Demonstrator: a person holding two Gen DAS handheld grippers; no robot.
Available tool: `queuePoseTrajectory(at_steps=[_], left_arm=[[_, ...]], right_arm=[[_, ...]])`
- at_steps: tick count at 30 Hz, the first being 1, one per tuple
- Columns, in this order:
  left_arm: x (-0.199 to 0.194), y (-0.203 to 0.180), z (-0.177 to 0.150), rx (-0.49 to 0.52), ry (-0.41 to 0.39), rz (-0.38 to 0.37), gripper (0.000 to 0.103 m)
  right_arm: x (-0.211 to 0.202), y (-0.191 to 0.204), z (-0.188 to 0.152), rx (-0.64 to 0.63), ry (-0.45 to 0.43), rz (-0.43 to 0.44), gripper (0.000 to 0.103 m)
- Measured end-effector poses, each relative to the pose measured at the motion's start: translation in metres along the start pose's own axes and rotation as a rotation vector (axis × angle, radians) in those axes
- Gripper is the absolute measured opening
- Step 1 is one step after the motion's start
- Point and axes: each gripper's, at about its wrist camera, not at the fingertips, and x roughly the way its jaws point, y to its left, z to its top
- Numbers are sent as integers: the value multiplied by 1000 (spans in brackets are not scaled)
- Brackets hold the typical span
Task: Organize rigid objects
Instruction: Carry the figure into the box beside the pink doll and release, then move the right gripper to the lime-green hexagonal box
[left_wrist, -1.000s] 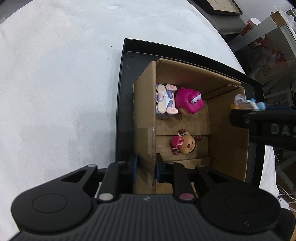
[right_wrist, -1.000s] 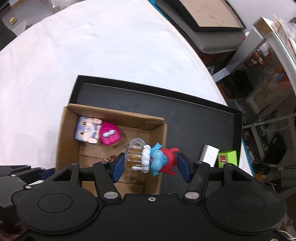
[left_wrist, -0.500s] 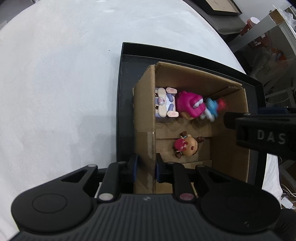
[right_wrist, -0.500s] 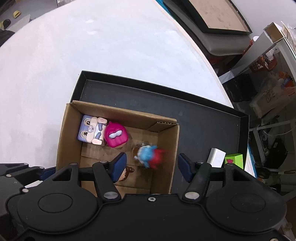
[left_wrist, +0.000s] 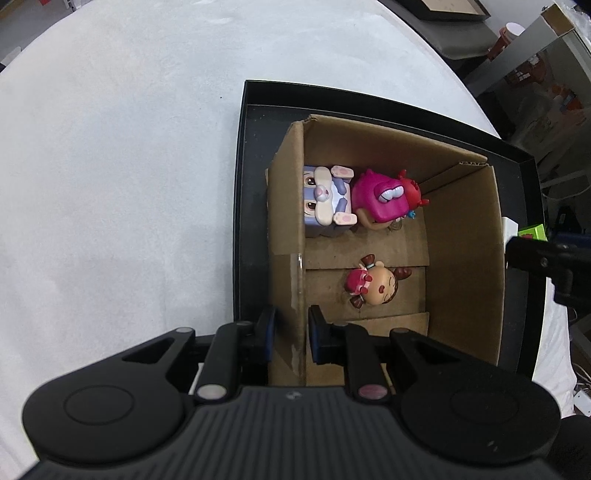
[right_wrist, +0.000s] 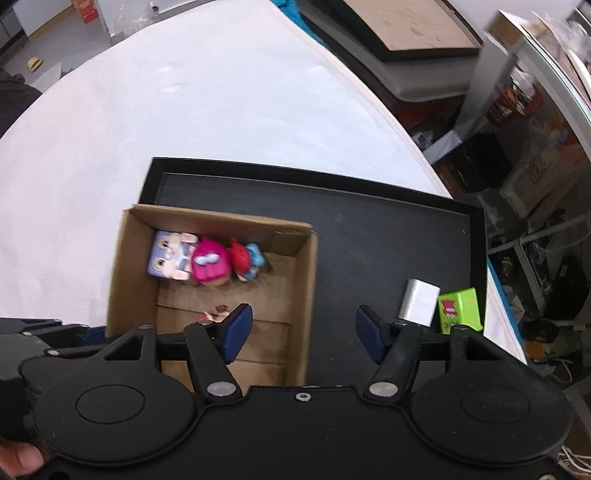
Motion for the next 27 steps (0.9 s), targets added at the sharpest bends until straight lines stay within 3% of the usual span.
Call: queuePoseTrajectory(at_steps=[5, 10, 12, 15, 19, 27], left_arm=[[0, -6, 3, 6, -1, 22, 19], [2, -7, 4, -8, 14, 35, 26], [4, -7, 6, -23, 27, 38, 44], [7, -7, 9, -30, 29, 62, 57], [10, -9, 12, -30, 37, 75, 62], [17, -14, 17, -21, 46, 91, 65]], right_arm=[[6, -22, -6, 29, 6, 1, 62], [15, -45, -12, 60, 17, 8, 62], [20, -52, -13, 67, 26, 11, 62], [29, -63, -15, 75, 43, 18, 62], [43, -72, -16, 79, 58, 26, 71], [67, -88, -13, 92, 103, 29, 73]])
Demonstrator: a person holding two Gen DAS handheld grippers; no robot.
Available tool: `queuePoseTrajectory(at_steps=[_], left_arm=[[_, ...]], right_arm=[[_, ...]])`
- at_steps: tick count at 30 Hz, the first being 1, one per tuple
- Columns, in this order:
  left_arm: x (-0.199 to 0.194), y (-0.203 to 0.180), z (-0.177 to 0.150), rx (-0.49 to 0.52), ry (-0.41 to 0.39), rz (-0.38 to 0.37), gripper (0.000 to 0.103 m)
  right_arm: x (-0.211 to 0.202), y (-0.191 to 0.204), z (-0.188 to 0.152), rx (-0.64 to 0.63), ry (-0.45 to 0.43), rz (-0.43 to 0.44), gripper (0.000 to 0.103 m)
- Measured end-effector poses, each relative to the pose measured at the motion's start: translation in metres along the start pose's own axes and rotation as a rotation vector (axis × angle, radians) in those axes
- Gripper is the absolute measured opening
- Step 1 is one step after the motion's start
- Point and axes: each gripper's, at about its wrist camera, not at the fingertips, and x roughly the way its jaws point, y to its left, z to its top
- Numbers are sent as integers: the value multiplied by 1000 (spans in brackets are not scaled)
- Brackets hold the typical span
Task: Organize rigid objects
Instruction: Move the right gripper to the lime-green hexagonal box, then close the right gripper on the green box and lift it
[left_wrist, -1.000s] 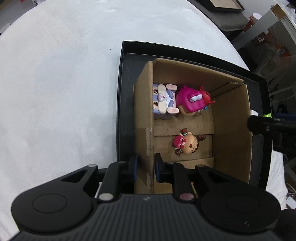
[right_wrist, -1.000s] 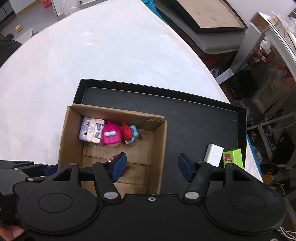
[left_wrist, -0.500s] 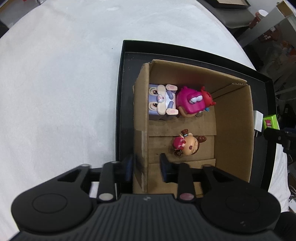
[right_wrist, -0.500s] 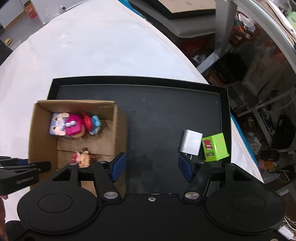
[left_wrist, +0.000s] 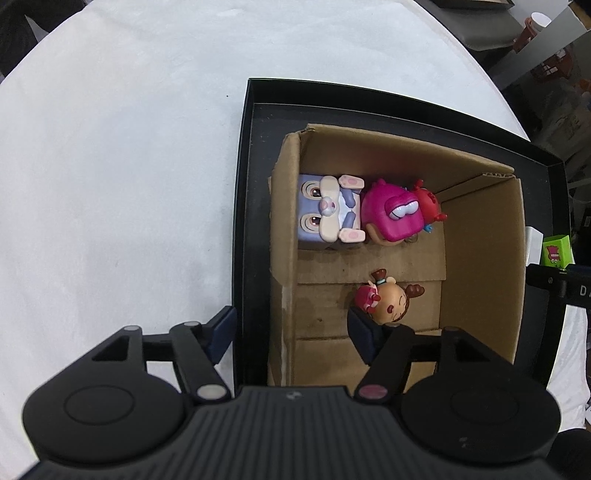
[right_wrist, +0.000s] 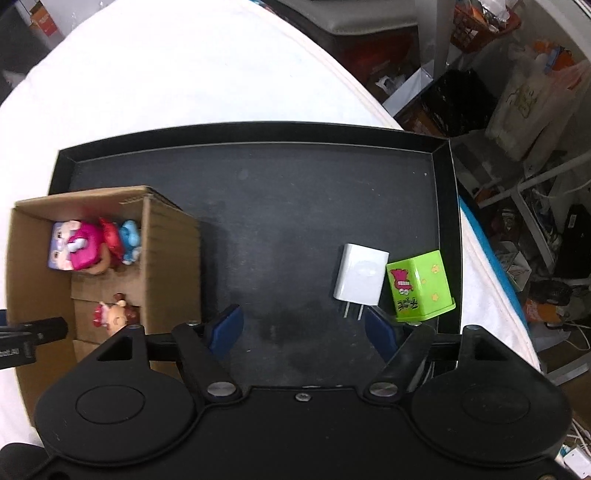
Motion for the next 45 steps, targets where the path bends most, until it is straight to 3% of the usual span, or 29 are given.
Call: queuePoseTrajectory(at_steps=[16, 24, 26, 29, 31, 34, 45], left_arm=[[2, -2, 4, 17, 5, -3, 65], [2, -1, 3, 12, 8, -10, 65], [1, 0, 2, 10, 8, -10, 65], [1, 0, 3, 10, 8, -14, 65], [1, 0, 4, 8, 5, -16, 65], [1, 1, 5, 5, 3, -20, 65], [4, 5, 5, 0, 12, -33, 65]], right_arm=[[26, -43, 12, 83, 30, -19, 74], [28, -44, 16, 76, -7, -71, 73], [29, -44, 18, 64, -12, -90, 71], [26, -50, 21, 75, -11, -110, 61], [24, -54, 21, 77, -7, -121, 49], [26, -58, 19, 58, 8, -156, 42], [42, -49, 14, -5, 29, -225, 49]])
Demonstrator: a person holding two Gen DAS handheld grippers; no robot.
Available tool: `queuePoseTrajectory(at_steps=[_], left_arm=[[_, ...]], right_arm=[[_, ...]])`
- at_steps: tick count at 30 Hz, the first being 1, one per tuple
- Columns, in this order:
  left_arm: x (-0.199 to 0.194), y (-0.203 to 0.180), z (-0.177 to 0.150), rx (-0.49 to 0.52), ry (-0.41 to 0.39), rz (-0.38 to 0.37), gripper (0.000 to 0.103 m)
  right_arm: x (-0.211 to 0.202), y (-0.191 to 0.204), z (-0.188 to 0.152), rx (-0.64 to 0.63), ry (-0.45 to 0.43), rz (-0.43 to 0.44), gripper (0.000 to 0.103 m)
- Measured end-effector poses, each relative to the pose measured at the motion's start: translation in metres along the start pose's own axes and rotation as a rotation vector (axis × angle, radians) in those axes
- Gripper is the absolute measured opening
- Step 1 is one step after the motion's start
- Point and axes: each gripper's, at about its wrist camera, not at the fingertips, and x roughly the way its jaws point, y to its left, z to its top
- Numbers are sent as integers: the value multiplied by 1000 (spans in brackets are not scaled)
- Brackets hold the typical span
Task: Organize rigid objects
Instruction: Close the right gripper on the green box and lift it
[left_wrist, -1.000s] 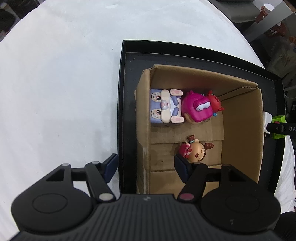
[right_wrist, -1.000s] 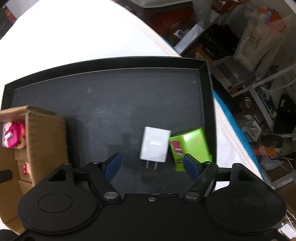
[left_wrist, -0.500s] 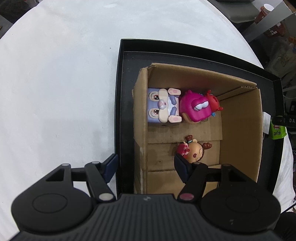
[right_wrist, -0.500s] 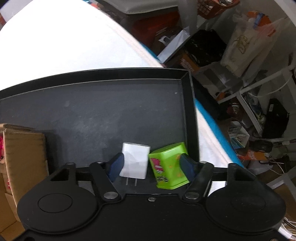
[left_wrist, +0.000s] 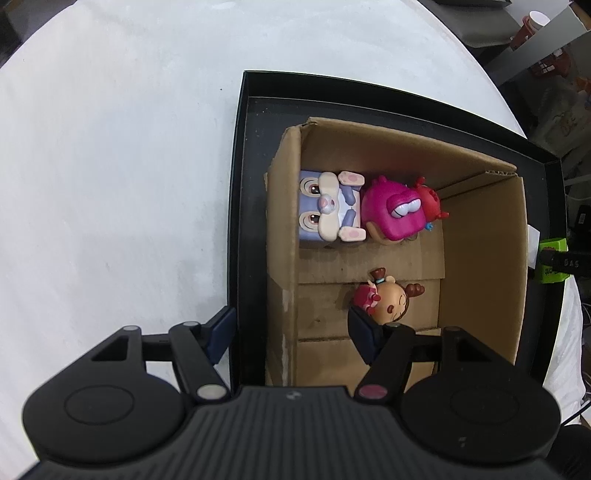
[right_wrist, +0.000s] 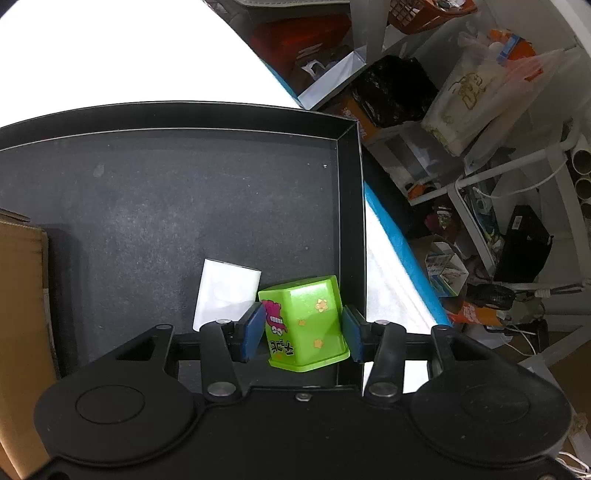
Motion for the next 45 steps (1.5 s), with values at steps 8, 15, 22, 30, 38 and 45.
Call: queuePoseTrajectory(at_steps=[8, 15, 22, 30, 38, 45], left_arm=[[-2, 2, -1, 4, -2, -11, 65], [-11, 5, -1, 10, -17, -32, 65], [-18, 8, -5, 11, -32, -49, 65], [-19, 18, -9, -4, -36, -88, 65], [-24, 24, -12, -1, -64, -105, 60], [-26, 31, -16, -6, -74, -118, 44]], right_arm=[[-2, 10, -3, -38, 4, -16, 47], [-26, 16, -1, -40, -29, 8, 46], [-52, 30, 0, -63, -66, 26, 46], [-70, 47, -2, -93, -79, 21, 46], [-99, 65, -2, -109, -105, 28, 46], [-126, 81, -2, -120, -134, 30, 46]])
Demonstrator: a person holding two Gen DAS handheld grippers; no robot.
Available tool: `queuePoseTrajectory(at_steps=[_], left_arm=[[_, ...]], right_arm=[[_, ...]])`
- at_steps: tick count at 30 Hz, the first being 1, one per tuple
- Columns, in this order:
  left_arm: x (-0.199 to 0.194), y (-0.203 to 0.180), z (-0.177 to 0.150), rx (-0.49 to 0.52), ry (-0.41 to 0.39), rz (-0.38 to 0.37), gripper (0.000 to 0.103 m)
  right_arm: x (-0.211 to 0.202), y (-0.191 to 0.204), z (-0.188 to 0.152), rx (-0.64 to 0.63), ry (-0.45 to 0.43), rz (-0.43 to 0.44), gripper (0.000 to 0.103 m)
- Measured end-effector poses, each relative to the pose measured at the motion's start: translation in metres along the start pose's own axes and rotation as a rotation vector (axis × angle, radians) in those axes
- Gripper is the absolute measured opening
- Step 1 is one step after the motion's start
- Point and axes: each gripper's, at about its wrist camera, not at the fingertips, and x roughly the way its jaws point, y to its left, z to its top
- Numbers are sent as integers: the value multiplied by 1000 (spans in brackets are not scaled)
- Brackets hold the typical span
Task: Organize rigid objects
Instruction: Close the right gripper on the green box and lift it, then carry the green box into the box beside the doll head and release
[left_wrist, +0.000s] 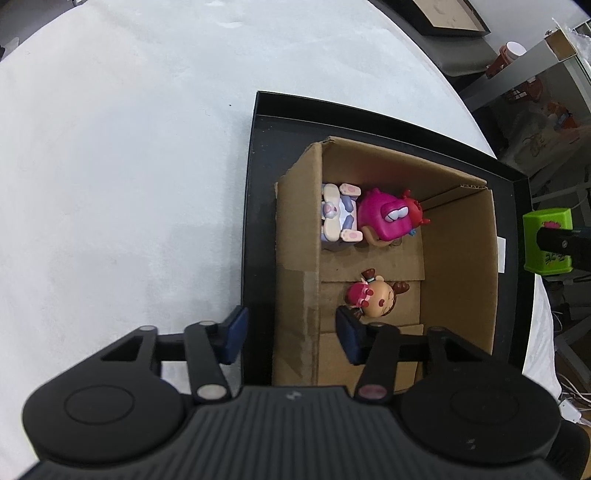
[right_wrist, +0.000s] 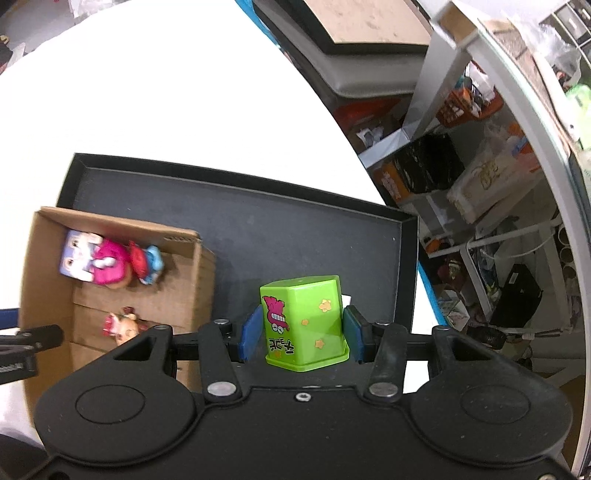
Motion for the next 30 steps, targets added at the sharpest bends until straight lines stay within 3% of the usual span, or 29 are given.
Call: queuePoseTrajectory(at_steps=[3, 6, 30], left_arm=[[0, 3, -2, -5, 5, -20, 25], [-1, 3, -4, 5, -7, -37, 15], [-2, 3, -8, 21, -12, -52, 15]], right_arm=[[-10, 8, 3, -8, -14, 5, 46], [-16, 17, 6, -4, -17, 17, 46], [-16, 96, 17, -67, 15, 49, 47]])
